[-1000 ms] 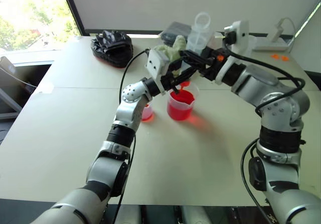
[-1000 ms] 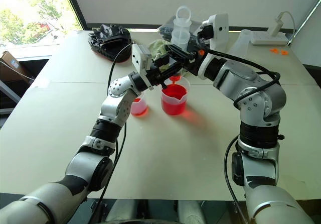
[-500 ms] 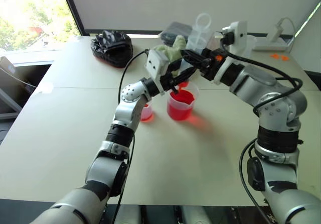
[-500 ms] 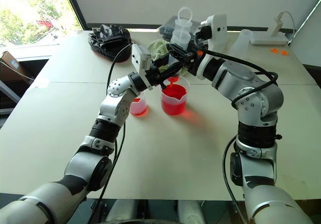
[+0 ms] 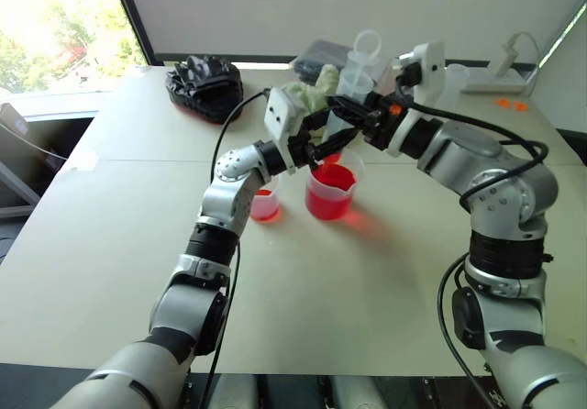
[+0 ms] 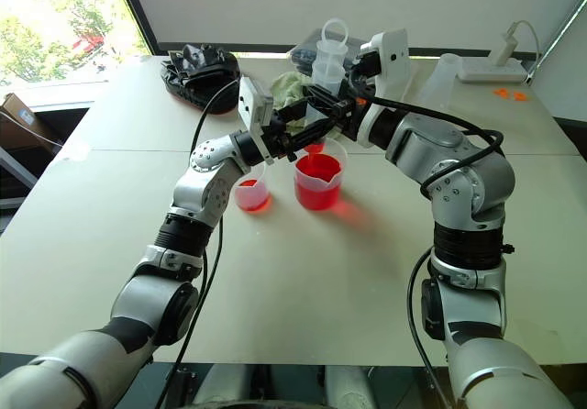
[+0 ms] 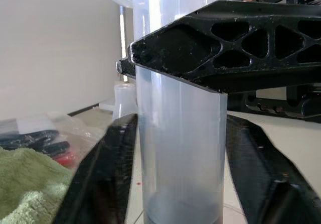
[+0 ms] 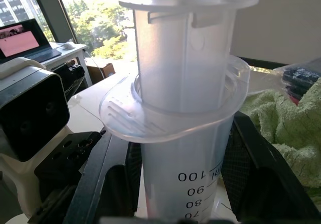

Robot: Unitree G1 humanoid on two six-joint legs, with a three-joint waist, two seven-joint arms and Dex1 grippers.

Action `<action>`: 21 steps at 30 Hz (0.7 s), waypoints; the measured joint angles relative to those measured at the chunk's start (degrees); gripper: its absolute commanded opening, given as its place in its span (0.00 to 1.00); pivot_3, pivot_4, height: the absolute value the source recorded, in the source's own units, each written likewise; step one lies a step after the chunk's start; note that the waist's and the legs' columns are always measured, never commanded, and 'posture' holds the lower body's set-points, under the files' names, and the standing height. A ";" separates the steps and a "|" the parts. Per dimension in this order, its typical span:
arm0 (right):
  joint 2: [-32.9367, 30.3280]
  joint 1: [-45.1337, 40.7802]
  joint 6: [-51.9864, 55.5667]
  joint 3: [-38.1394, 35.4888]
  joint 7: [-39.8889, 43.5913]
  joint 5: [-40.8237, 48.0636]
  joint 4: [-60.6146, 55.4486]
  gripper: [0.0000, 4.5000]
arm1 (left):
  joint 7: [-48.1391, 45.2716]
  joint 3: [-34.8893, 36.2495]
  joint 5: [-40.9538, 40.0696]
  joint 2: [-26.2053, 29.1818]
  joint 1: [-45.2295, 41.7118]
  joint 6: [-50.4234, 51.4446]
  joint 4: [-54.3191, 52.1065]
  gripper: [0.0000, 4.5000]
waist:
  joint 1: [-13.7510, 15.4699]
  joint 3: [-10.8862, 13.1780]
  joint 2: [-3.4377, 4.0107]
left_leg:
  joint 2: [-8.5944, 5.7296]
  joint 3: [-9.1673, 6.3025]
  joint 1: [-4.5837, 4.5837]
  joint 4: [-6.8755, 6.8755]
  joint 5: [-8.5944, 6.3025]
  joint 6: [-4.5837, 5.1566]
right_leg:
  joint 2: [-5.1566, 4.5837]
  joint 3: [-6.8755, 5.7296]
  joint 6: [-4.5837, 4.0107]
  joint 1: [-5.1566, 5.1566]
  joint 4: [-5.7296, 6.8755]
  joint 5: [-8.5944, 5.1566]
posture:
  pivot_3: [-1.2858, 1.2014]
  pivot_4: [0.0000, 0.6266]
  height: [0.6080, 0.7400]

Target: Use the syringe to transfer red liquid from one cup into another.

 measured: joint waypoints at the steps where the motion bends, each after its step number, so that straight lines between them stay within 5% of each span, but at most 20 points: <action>1: 0.01 0.00 0.00 -0.01 0.02 -0.04 0.00 0.37 | -0.25 -0.03 0.03 0.09 0.00 0.00 -0.18 0.87 | 0.00 0.00 0.00 | 0.00 0.00 0.00 0.00 0.00 0.00 | 0.00 0.00 0.00 0.00 0.00 0.00 | 0.52 0.24 1.00; 12: -0.17 -0.01 -0.34 0.07 0.89 -1.39 0.56 0.37 | -6.41 0.26 -3.74 6.18 -1.50 6.71 -4.07 0.87 | -0.12 0.00 0.00 | 0.01 -0.01 0.00 0.00 0.01 -0.01 | 0.01 0.00 0.00 0.00 0.01 0.00 | 0.52 0.24 1.00; 21: -4.27 -2.84 -4.38 4.27 6.58 -6.60 2.55 0.37 | -7.14 8.52 -11.28 14.84 -8.93 17.38 -5.79 0.87 | -0.68 0.00 0.00 | -0.01 -0.03 0.00 0.00 0.01 -0.02 | 0.00 -0.01 0.00 -0.01 0.02 0.00 | 0.52 0.24 1.00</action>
